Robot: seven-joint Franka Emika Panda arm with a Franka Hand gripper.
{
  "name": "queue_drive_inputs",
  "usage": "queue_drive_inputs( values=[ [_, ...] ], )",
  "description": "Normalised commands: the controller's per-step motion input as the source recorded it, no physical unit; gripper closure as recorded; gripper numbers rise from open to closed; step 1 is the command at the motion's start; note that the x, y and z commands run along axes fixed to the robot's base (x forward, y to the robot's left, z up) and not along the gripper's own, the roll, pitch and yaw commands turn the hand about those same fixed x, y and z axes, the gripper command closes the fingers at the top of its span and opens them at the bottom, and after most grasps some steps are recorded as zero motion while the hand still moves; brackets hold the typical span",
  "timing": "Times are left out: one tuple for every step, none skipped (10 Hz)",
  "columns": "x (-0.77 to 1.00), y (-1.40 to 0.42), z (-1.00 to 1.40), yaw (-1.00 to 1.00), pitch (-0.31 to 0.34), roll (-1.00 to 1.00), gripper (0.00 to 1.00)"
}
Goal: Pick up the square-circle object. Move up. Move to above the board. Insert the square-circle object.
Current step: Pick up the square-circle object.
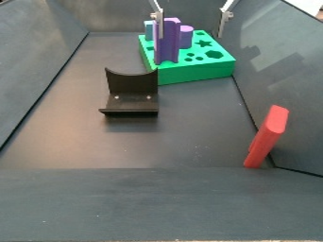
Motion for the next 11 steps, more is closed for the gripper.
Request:
queue_drive_inputs(
  values=[
    [0.00, 0.00, 0.00, 0.00, -0.004, 0.00, 0.00],
    [0.00, 0.00, 0.00, 0.00, -0.004, 0.00, 0.00],
    [0.00, 0.05, 0.00, 0.00, 0.000, 0.00, 0.00],
    [-0.03, 0.07, 0.00, 0.00, 0.000, 0.00, 0.00],
    [-0.69, 0.34, -0.05, -0.47, -0.003, 0.00, 0.00],
    [-0.69, 0.29, -0.05, -0.53, -0.003, 0.00, 0.00],
    [-0.69, 0.32, -0.08, -0.51, 0.000, 0.00, 0.00],
    [-0.71, 0.36, -0.09, -0.48, 0.000, 0.00, 0.00],
    [-0.74, 0.45, -0.12, -0.39, 0.000, 0.00, 0.00],
    [-0.77, 0.58, -0.21, -0.27, 0.000, 0.00, 0.00],
    [-0.79, 0.66, -0.26, -0.18, 0.001, 0.00, 0.00]
  ],
)
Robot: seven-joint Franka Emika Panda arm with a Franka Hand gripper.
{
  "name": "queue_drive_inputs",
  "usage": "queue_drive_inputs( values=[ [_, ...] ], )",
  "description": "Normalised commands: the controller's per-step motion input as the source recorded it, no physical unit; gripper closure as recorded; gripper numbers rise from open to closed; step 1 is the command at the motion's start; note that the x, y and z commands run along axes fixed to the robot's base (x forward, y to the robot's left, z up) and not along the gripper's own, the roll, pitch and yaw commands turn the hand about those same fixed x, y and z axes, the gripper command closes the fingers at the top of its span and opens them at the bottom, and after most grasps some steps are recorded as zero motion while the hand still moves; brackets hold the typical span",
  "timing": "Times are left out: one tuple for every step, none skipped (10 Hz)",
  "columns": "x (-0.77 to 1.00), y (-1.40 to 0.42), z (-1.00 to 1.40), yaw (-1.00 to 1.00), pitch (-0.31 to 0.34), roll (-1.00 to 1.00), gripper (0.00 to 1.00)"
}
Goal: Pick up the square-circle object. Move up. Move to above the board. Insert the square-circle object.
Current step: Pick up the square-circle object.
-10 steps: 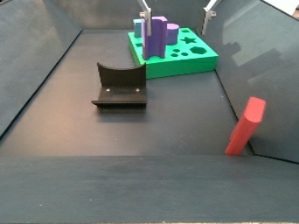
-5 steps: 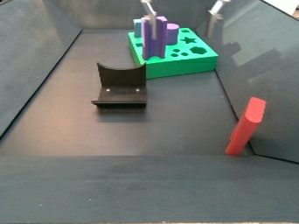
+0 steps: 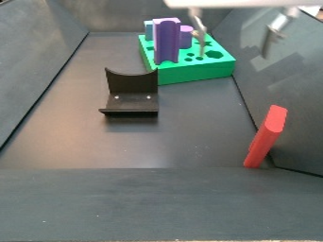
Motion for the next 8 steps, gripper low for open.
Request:
queue_drive_inputs(
  values=[
    [-0.75, 0.72, -0.31, -0.15, 0.004, 0.00, 0.00],
    [-0.74, 0.78, -0.35, -0.11, 0.014, 0.00, 0.00],
    [-0.74, 0.77, -0.35, -0.12, 0.013, 0.00, 0.00],
    [-0.67, 0.56, -0.47, -0.33, 0.000, -0.04, 0.00],
    [-0.11, 0.13, -0.53, -0.60, -0.147, -0.24, 0.00],
    [0.12, 0.13, -0.46, -0.58, -0.137, -0.27, 0.00],
    [0.13, 0.09, -0.50, -0.51, -0.107, -0.26, 0.00],
    [0.13, 0.18, -0.52, -0.47, -0.076, -0.24, 0.00]
  ],
)
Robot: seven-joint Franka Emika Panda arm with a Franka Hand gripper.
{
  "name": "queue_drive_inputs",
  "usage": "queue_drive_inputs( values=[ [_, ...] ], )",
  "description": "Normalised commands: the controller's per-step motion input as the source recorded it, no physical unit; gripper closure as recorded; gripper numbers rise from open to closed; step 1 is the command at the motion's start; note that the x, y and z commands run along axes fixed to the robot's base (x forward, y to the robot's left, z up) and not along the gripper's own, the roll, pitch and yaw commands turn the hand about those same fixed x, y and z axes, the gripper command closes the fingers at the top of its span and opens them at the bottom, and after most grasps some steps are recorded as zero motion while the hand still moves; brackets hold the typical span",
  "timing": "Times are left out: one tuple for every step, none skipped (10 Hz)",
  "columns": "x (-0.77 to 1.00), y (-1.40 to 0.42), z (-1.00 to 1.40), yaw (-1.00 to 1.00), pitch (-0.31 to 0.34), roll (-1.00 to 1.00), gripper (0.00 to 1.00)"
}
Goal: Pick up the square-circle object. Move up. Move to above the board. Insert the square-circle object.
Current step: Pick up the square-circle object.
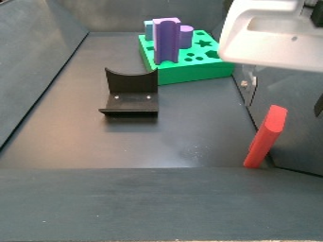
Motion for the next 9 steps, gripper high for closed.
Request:
queue_drive_inputs(
  values=[
    [0.05, 0.24, -0.57, -0.41, -0.067, -0.23, 0.00],
    [0.00, 0.22, -0.61, -0.29, -0.074, -0.25, 0.00],
    [0.02, 0.19, -0.60, -0.23, -0.087, -0.26, 0.00],
    [0.07, 0.01, -0.73, -0.19, -0.079, -0.18, 0.00],
    [0.09, 0.00, -0.81, -0.15, -0.041, -0.13, 0.00],
    [0.15, -0.11, -0.72, -0.10, 0.000, -0.06, 0.00],
    [0.21, -0.08, -0.68, -0.08, 0.000, -0.03, 0.00],
    [0.11, 0.00, -0.73, -0.09, 0.000, -0.03, 0.00],
    [0.01, 0.00, -0.84, -0.07, 0.000, -0.04, 0.00]
  ],
)
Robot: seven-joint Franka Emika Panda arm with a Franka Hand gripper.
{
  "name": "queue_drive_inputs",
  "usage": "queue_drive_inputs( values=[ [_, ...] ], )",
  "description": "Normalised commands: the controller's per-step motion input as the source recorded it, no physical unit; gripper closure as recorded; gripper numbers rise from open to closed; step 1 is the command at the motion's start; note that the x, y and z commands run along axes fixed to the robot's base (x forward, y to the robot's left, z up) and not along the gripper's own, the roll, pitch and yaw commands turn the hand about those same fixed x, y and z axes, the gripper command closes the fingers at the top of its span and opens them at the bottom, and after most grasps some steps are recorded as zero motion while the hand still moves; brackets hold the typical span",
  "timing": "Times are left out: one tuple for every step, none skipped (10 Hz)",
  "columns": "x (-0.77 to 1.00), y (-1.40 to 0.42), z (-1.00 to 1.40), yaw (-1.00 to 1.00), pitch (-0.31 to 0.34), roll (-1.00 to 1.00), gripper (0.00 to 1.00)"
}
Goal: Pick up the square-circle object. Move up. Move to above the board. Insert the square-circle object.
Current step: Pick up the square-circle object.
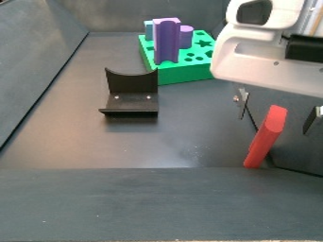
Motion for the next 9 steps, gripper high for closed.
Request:
queue_drive_inputs(
  values=[
    [-0.06, 0.10, -0.94, -0.02, -0.067, -0.10, 0.00],
    [-0.01, 0.06, -0.91, -0.01, -0.060, -0.11, 0.00],
    [0.00, 0.03, -0.52, -0.01, -0.056, -0.15, 0.00],
    [0.00, 0.10, 0.00, 0.00, -0.041, -0.10, 0.00],
    [0.00, 0.00, 0.00, 0.00, -0.017, -0.01, 0.00],
    [0.00, 0.00, 0.00, 0.00, 0.000, 0.00, 0.00],
    [0.00, 0.00, 0.00, 0.00, 0.000, 0.00, 1.00],
    [0.00, 0.00, 0.00, 0.00, 0.000, 0.00, 1.00],
    [0.00, 0.00, 0.00, 0.00, 0.000, 0.00, 1.00]
  ],
)
